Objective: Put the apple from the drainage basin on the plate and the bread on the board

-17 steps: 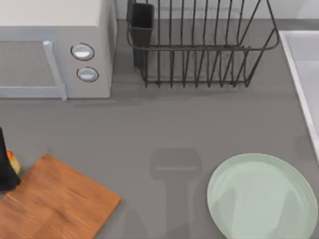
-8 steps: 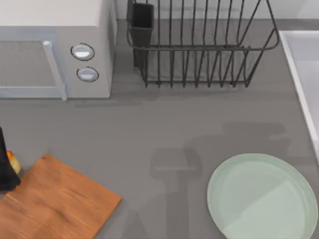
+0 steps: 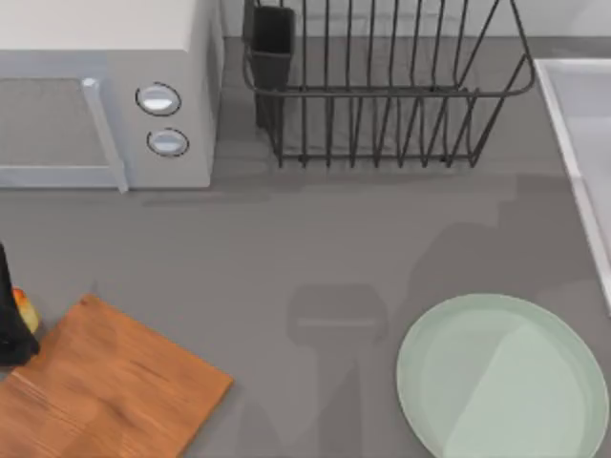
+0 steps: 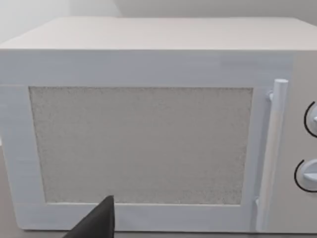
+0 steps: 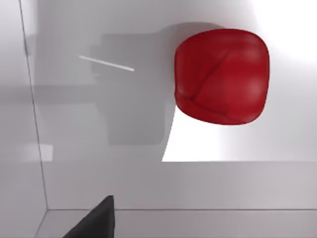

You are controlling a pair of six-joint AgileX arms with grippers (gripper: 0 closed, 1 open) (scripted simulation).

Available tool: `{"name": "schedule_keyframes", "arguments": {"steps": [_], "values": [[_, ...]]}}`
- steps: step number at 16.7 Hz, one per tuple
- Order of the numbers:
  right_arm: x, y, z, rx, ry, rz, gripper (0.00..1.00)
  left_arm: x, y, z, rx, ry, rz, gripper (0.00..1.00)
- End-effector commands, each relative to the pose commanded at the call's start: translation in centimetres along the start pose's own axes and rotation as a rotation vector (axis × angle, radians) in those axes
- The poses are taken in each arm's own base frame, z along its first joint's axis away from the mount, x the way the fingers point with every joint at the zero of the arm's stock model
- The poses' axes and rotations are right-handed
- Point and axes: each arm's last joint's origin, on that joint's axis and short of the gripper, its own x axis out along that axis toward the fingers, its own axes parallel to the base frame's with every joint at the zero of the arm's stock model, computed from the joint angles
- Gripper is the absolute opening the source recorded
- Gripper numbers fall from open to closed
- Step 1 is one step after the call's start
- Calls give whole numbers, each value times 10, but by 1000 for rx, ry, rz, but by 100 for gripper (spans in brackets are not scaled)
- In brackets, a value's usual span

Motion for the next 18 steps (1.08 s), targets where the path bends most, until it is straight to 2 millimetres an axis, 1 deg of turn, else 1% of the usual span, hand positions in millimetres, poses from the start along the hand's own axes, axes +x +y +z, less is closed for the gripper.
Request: {"name": "schedule_keyframes", "arguments": {"steps": [2, 8, 9, 10, 12, 16, 18], "values": [[6, -3, 3, 0, 21, 6, 100, 0, 0, 0, 0, 0, 0, 100], [7, 0, 4, -4, 21, 6, 100, 0, 0, 0, 0, 0, 0, 100], [12, -1, 4, -4, 23, 6, 100, 0, 0, 0, 0, 0, 0, 100], [21, -1, 5, -4, 27, 7, 100, 0, 0, 0, 0, 0, 0, 100], [48, -2, 8, -3, 27, 7, 100, 0, 0, 0, 0, 0, 0, 100], [116, -4, 9, -2, 1, 0, 100, 0, 0, 0, 0, 0, 0, 100], [143, -3, 4, 0, 10, 3, 100, 0, 0, 0, 0, 0, 0, 100]]}}
